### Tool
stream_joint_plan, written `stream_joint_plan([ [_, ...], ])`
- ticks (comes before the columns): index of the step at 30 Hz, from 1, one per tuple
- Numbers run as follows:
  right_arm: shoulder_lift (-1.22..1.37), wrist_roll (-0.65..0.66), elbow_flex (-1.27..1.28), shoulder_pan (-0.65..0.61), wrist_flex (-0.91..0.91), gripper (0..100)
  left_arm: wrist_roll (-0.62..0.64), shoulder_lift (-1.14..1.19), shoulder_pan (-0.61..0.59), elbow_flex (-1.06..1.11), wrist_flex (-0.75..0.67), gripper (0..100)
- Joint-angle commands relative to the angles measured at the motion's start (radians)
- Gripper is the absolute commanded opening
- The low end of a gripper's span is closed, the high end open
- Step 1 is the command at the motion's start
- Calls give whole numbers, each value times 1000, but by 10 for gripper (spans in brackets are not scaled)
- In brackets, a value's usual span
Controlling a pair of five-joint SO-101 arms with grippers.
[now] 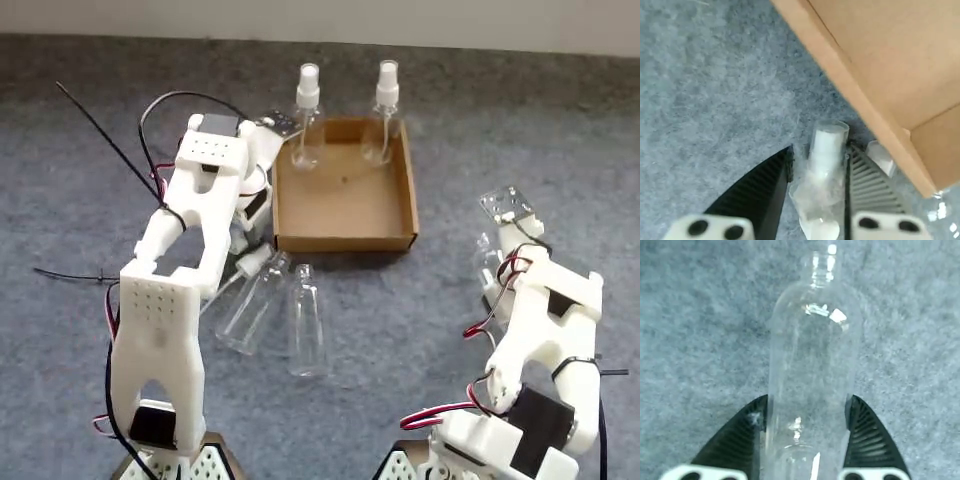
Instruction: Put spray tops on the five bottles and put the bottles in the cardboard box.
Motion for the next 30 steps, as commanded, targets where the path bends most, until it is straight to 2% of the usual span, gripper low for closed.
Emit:
stream_joint_plan([
  [1, -2, 8, -44, -8, -16, 105, -12, -18, -28, -48, 8, 86],
  [8, -4, 8, -45, 1, -15, 105, -18, -18, -88, -205, 26, 70],
  [12, -13, 5, -53, 8, -15, 105, -12, -18, -108, -421, 146, 70],
  [17, -12, 2, -54, 35, 53, 147, 120, -71, -166, -578, 178, 69],
  [23, -12, 9, -153, 96, 182, 280, 132, -282, -180, -375, 178, 69],
  [27, -12, 0, -231, 127, 239, 310, 132, -490, -140, -160, 178, 69],
  [30, -12, -109, -254, 88, 236, 311, 132, -674, -85, 27, 176, 69],
])
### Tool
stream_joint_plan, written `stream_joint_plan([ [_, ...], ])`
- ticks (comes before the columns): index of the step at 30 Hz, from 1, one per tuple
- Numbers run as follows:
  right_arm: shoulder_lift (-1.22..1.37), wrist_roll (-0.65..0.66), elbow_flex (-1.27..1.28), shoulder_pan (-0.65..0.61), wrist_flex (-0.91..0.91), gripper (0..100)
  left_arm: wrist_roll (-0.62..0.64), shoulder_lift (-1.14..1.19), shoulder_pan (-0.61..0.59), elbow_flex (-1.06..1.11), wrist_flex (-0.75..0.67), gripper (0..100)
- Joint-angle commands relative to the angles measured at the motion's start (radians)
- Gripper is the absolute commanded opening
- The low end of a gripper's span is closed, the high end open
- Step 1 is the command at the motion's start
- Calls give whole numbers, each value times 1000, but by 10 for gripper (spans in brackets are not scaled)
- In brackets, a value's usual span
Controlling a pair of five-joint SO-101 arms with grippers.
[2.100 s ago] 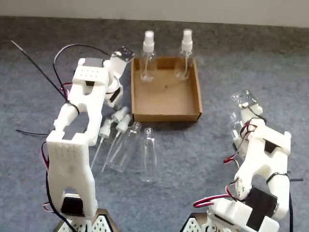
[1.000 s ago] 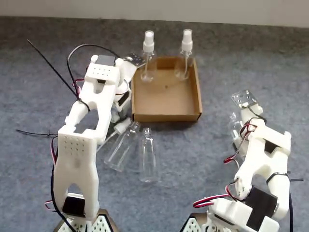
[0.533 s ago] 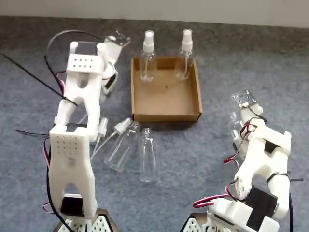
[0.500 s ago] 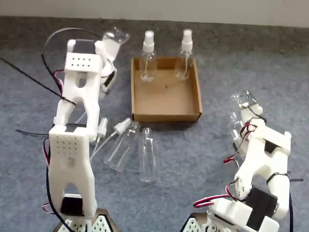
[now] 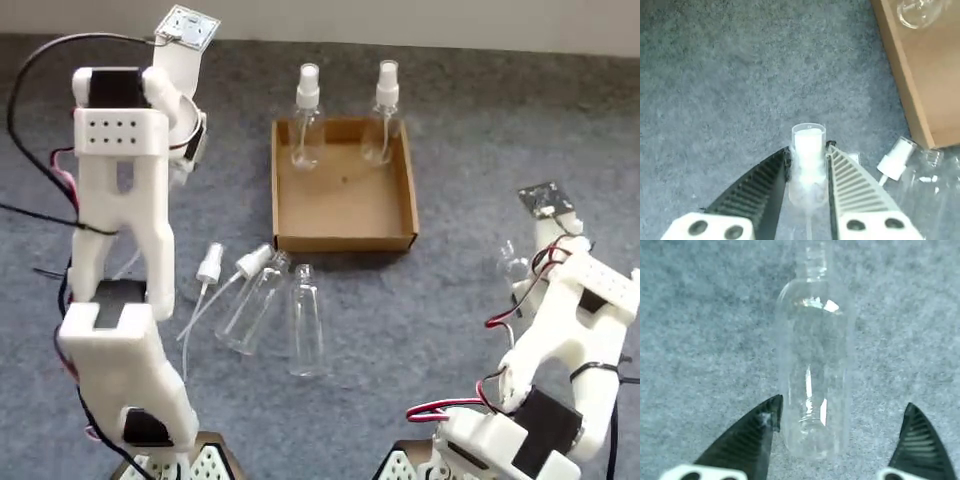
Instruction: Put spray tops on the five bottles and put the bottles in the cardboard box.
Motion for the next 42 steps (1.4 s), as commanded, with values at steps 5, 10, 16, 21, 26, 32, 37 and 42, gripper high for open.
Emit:
stream_joint_plan([
  [5, 5, -184, -130, -162, 1, 311, 41, -568, 134, 584, -152, 69],
  [10, 107, -189, -159, -237, -18, 311, 54, -828, 114, 983, -364, 70],
  [16, 259, -190, -216, -265, -13, 311, 55, -1040, 108, 1274, -486, 70],
  [21, 309, -193, -217, -260, -18, 310, 55, -1092, 110, 1371, -542, 70],
  [26, 309, -245, -217, -259, -18, 261, 55, -1092, 110, 1408, -577, 71],
  [32, 309, -247, -232, -262, -19, 209, 55, -1092, 110, 1417, -577, 72],
  [37, 308, -249, -325, -245, -12, 117, 57, -1092, 110, 1419, -577, 72],
  [42, 308, -249, -461, -240, 88, 53, 58, -1092, 114, 1419, -577, 72],
])
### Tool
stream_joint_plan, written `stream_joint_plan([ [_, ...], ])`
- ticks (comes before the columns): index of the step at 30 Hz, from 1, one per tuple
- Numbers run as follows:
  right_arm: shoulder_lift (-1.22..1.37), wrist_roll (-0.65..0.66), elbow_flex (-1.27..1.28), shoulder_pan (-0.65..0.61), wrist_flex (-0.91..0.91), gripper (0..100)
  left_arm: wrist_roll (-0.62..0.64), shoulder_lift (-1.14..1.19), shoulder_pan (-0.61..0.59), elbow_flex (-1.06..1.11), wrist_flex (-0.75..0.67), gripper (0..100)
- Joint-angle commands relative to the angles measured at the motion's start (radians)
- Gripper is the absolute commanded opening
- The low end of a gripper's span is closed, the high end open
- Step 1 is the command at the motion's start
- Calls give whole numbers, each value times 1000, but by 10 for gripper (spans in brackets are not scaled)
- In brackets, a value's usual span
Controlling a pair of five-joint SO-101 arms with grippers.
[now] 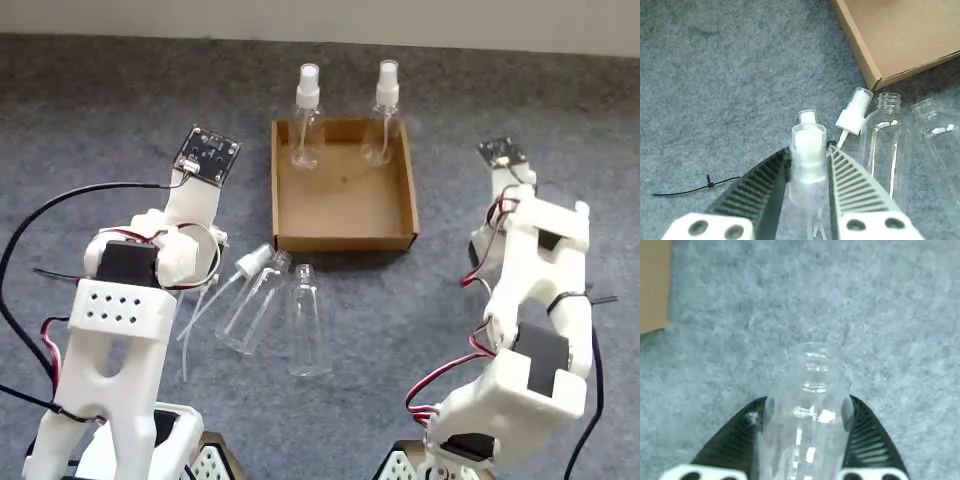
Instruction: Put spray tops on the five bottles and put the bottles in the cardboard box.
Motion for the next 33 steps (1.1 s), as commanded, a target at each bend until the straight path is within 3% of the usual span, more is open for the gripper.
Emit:
stream_joint_plan([
  [1, -16, -12, -168, 10, 117, 46, 8, -27, -1, -2, -18, 72],
  [6, -110, -181, -378, -1, 223, 5, 11, -35, 1, -12, -18, 72],
  [10, -334, -269, -364, -81, 225, 3, 11, -35, 1, -39, -12, 71],
  [15, -705, -350, -102, -271, 136, 3, 58, -35, 1, -139, -11, 70],
  [23, -1221, -431, 593, -633, -251, 3, 77, -35, 8, -513, -11, 69],
  [28, -1354, -433, 811, -809, -372, 3, 138, -33, 148, -713, -12, 69],
  [33, -1357, -454, 826, -846, -387, 3, 152, -25, 331, -826, -28, 22],
])
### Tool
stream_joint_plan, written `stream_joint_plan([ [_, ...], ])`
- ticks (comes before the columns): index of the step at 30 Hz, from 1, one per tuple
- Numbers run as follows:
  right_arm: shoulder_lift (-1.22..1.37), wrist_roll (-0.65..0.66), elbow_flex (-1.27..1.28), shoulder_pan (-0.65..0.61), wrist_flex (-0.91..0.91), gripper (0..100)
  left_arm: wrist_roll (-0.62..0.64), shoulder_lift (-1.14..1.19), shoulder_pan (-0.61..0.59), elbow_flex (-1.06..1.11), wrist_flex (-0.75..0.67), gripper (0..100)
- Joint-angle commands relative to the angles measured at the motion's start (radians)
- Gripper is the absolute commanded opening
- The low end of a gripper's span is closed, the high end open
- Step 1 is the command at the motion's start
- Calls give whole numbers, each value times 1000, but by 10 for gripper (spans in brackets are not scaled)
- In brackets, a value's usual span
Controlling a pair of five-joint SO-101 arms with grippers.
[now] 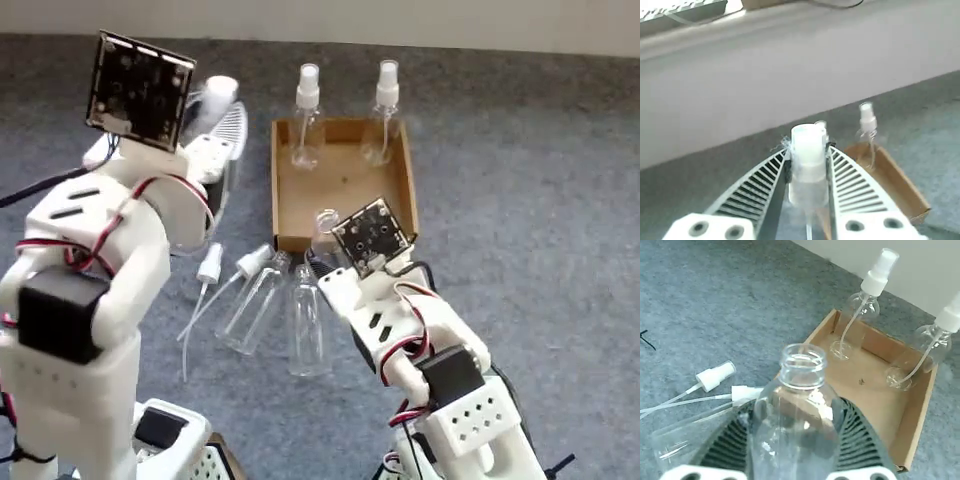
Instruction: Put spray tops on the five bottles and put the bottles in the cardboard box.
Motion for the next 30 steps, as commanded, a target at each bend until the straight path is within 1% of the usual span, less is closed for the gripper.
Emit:
stream_joint_plan([
  [1, -28, -18, -7, -16, -28, 3, 14, -12, 168, -116, -46, 5],
  [4, -50, -20, 18, -15, -25, 4, 14, -12, 237, -111, -91, 6],
  [7, -111, -26, 73, -21, -44, 4, 14, -12, 282, -110, -132, 6],
  [8, -140, -35, 93, -31, -65, 4, 14, -12, 295, -110, -147, 6],
  [12, -283, -146, 239, -51, -219, 4, 14, -12, 355, -110, -195, 6],
  [14, -357, -152, 302, -48, -269, 4, 14, -10, 390, -108, -195, 6],
  [17, -449, -158, 371, -51, -277, 4, 14, -10, 433, -108, -207, 6],
  [19, -495, -158, 394, -51, -277, 4, 14, -10, 466, -81, -250, 6],
  [25, -564, -153, 407, -53, -275, 4, 9, -12, 495, 110, -466, 6],
  [27, -564, -153, 407, -50, -275, 4, 9, -12, 490, 145, -491, 6],
  [30, -562, -152, 407, -48, -275, 4, 9, -16, 489, 160, -488, 6],
])
